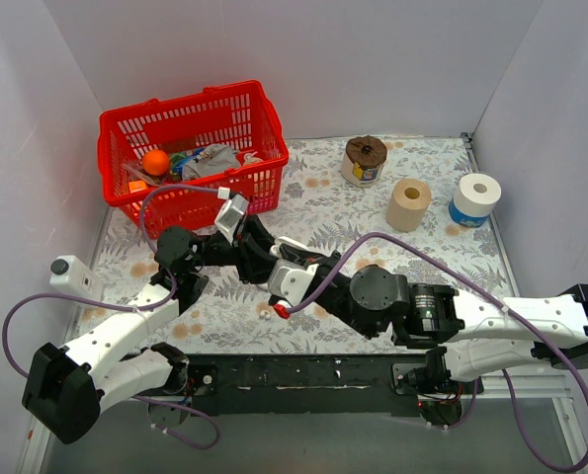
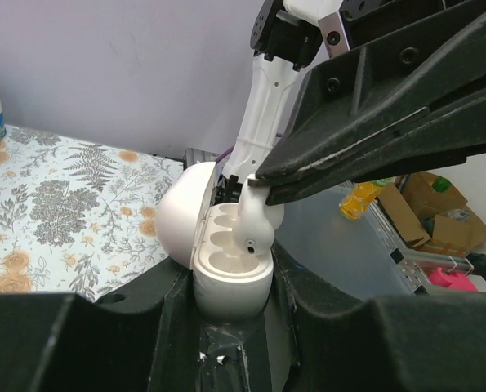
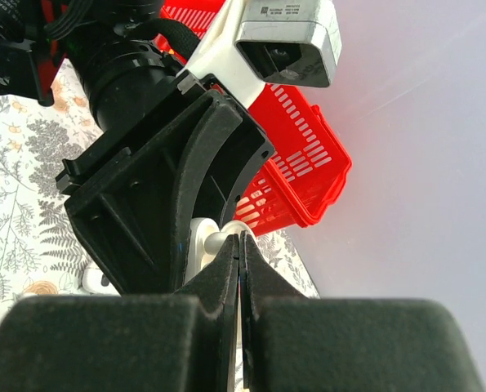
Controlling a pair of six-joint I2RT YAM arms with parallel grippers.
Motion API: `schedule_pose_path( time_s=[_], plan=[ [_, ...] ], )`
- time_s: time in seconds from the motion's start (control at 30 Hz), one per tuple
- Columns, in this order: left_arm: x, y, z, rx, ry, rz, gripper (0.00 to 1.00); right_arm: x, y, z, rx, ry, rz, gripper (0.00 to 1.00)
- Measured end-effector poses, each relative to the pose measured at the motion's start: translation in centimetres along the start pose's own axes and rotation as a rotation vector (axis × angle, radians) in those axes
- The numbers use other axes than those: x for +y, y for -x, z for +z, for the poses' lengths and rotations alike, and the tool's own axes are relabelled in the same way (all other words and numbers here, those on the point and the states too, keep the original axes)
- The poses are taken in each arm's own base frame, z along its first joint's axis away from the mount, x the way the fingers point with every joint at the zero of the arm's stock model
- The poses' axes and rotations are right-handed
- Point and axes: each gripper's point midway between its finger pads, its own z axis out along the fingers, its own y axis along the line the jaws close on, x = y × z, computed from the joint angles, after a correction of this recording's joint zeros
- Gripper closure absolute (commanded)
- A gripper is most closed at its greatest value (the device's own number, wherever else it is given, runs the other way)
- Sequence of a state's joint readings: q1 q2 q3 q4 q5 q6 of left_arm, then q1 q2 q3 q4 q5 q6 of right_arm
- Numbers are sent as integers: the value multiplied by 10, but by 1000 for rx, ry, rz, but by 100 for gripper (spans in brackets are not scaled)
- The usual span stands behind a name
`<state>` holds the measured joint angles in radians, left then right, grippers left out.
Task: Insert the wireless bluetooth earbuds into the charging case
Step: Place the earbud in the charging case.
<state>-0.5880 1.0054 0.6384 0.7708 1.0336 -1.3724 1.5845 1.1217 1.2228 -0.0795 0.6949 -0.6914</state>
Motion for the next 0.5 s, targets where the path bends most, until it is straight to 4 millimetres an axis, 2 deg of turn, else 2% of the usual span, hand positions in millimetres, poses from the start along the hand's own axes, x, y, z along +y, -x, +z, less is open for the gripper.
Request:
schedule_pose_path(
  time_s=[0.5],
  plan=[
    [-3,4,1,-9,-7,-5,100,2,-3,11,-10,-66,-19,99]
  ],
)
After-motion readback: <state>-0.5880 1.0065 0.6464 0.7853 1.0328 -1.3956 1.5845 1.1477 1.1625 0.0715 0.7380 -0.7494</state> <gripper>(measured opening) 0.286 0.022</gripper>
